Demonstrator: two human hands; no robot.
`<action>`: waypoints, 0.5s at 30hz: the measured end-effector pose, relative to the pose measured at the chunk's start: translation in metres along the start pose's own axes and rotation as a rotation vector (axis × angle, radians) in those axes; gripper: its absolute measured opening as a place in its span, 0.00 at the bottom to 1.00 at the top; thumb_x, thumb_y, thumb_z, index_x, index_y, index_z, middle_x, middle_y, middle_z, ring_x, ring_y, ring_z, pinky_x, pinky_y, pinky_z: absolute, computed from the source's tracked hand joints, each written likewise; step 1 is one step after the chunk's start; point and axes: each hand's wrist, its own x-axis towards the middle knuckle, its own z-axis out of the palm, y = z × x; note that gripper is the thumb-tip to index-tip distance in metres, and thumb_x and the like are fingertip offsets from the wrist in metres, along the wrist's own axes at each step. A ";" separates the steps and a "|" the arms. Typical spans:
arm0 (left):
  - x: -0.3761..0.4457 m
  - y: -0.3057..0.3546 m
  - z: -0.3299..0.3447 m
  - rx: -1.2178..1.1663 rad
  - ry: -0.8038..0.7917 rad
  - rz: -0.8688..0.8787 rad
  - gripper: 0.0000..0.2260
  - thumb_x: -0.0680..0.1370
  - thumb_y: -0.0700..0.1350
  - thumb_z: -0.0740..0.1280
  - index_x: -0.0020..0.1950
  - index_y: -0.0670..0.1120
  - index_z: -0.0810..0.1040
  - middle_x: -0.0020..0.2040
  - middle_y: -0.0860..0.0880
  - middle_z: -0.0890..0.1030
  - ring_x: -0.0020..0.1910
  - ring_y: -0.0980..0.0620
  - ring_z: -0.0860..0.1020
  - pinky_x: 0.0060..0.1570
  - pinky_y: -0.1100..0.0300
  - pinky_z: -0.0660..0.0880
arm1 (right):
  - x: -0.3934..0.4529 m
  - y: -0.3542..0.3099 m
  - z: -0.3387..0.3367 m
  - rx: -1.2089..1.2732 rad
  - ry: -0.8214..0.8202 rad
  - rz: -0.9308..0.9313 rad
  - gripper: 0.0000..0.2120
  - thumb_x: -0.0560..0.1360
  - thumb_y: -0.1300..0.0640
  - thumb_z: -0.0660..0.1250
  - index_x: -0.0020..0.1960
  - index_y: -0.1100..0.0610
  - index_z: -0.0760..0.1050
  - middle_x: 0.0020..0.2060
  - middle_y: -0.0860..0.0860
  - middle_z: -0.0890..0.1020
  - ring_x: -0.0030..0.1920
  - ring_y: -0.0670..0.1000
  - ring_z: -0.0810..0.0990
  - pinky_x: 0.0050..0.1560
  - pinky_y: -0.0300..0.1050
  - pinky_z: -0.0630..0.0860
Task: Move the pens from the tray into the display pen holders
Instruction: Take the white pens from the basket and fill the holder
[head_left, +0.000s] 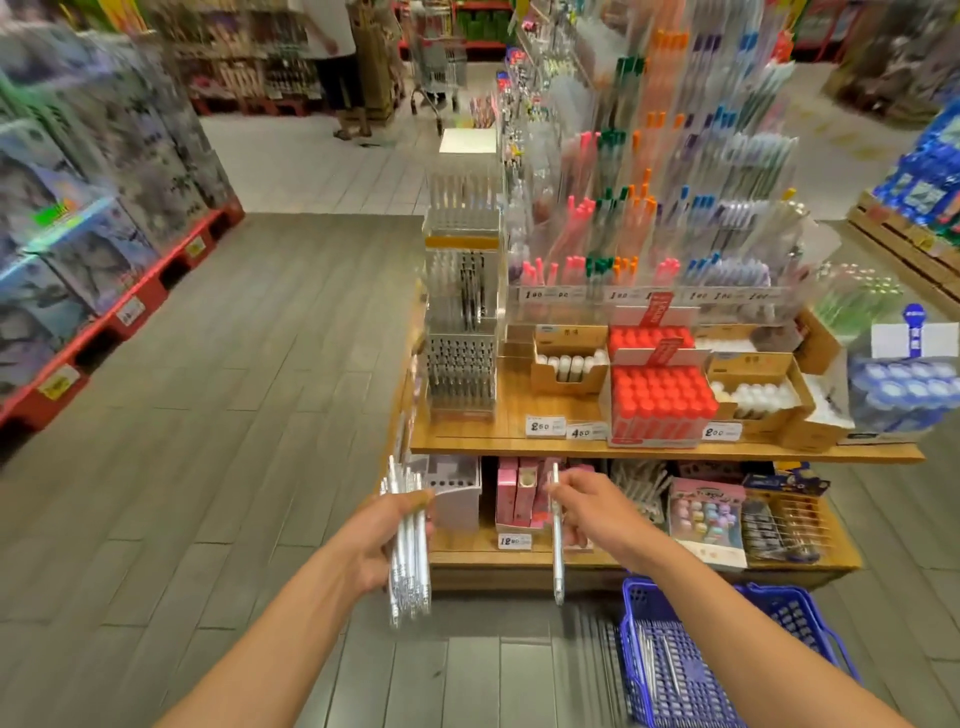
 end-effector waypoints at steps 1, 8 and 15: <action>0.005 0.009 -0.003 -0.004 -0.009 0.005 0.09 0.77 0.40 0.70 0.54 0.35 0.78 0.34 0.43 0.80 0.28 0.50 0.79 0.28 0.60 0.79 | 0.007 -0.008 0.003 -0.004 -0.005 -0.005 0.10 0.81 0.50 0.61 0.50 0.56 0.76 0.31 0.47 0.81 0.29 0.48 0.78 0.30 0.42 0.73; 0.056 0.063 -0.006 -0.064 -0.051 0.011 0.09 0.78 0.40 0.68 0.55 0.36 0.77 0.37 0.43 0.78 0.34 0.48 0.76 0.33 0.55 0.78 | 0.073 -0.052 0.008 0.012 -0.034 -0.010 0.10 0.81 0.51 0.62 0.51 0.57 0.74 0.31 0.48 0.83 0.27 0.48 0.76 0.30 0.46 0.75; 0.124 0.129 0.006 -0.146 -0.056 -0.005 0.11 0.75 0.42 0.70 0.53 0.36 0.78 0.35 0.43 0.79 0.30 0.49 0.78 0.29 0.59 0.79 | 0.173 -0.086 -0.010 0.007 -0.046 -0.072 0.09 0.81 0.50 0.61 0.51 0.56 0.74 0.40 0.52 0.84 0.30 0.46 0.77 0.31 0.41 0.74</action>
